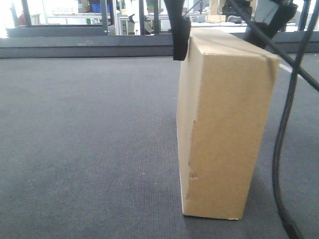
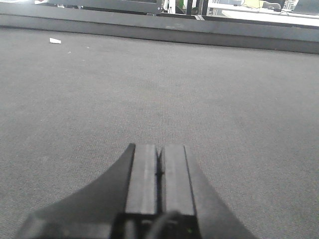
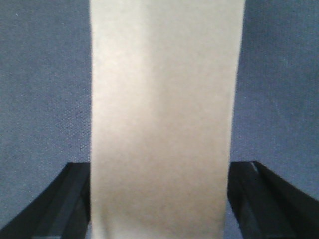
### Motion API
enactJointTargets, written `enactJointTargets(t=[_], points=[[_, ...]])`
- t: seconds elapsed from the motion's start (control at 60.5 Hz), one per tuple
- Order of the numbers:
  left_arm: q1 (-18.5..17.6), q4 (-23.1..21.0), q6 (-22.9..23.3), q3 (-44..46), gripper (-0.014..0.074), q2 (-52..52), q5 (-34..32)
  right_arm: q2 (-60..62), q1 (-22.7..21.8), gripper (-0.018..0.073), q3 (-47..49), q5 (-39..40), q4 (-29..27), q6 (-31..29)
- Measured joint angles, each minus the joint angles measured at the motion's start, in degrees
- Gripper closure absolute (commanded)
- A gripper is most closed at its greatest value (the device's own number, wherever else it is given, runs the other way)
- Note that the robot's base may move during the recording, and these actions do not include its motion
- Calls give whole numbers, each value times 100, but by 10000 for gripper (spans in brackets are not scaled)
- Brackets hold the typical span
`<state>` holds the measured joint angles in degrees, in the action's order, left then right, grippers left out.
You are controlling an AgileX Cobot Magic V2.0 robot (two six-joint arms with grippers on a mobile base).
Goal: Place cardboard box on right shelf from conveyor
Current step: 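Lift the cardboard box off the conveyor with the right gripper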
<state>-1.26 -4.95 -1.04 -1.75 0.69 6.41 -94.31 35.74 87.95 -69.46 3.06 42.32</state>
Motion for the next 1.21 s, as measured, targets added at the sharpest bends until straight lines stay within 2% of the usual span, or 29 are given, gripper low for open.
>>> enactJointTargets(t=[0.413, 0.496, 0.578, 0.611, 0.628, 0.777, 1.091, 1.206], points=[[0, 0, 0, 0, 715, 0, 0, 0, 0, -69, 0, -23, 0, 9], [0, 0, 0, 0, 715, 0, 0, 0, 0, -42, 0, -23, 0, 9], [0, 0, 0, 0, 715, 0, 0, 0, 0, 34, 0, -23, 0, 9], [0, 0, 0, 0, 715, 0, 0, 0, 0, 91, 0, -23, 0, 9], [0, 0, 0, 0, 715, 0, 0, 0, 0, 179, 0, -23, 0, 9], [0, 0, 0, 0, 715, 0, 0, 0, 0, 517, 0, -23, 0, 13], [0, 0, 0, 0, 715, 0, 0, 52, 0, 505, 0, -23, 0, 23], [0, 0, 0, 0, 715, 0, 0, 278, 0, 505, 0, -13, 0, -147]])
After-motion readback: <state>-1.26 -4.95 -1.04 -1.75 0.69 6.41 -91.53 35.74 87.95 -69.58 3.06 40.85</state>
